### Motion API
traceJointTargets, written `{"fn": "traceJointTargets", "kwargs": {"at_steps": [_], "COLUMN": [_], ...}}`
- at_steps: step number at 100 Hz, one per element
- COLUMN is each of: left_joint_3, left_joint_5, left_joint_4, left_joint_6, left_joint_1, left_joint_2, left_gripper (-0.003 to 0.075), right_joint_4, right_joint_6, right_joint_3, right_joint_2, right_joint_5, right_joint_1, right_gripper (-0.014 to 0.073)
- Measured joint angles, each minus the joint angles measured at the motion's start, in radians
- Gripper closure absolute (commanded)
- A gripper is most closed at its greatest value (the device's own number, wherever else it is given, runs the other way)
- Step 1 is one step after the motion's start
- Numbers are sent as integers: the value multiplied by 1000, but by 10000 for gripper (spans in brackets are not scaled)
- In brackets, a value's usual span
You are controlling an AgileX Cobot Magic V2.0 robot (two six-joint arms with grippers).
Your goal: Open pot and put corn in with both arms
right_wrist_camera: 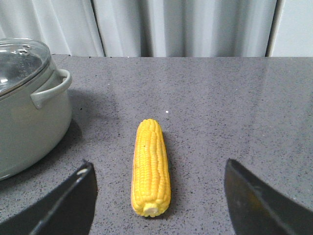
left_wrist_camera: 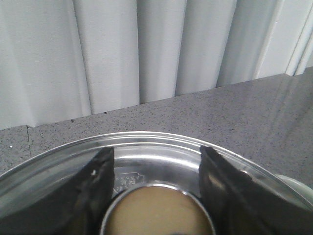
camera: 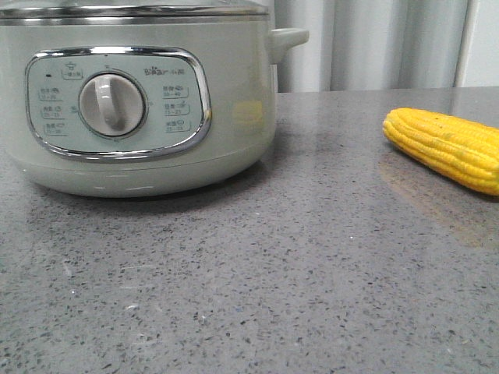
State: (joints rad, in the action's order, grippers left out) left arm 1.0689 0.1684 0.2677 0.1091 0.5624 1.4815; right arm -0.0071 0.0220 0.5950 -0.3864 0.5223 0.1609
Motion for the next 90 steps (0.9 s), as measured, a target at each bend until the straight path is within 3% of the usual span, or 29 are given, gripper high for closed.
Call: {"fn": "traceJointTargets", "kwargs": {"at_steps": [31,42,62,79,90], "left_joint_3": [46,57,8,-144,-280], "left_joint_5": [-34,-110,-288,-302,-265], "left_joint_4": [-2,-3,-8,-6,33], "left_joint_6": [4,19,28,30,31], "left_joint_1": [-60,-184,-509,-754,-807], "left_joint_2": [-161,-269,-425,-517,-540], "left_gripper": [711,710,711,710,711], "right_joint_4": [0,0,0,0,0], "right_joint_6": [0,0,0,0,0], "right_joint_3": [0,0,0,0,0], "right_joint_2": [0,0,0,0,0], "right_joint_5": [0,0,0,0,0], "right_joint_1": [0,0,0,0,0], "right_gripper": [120,120,120,120,120]}}
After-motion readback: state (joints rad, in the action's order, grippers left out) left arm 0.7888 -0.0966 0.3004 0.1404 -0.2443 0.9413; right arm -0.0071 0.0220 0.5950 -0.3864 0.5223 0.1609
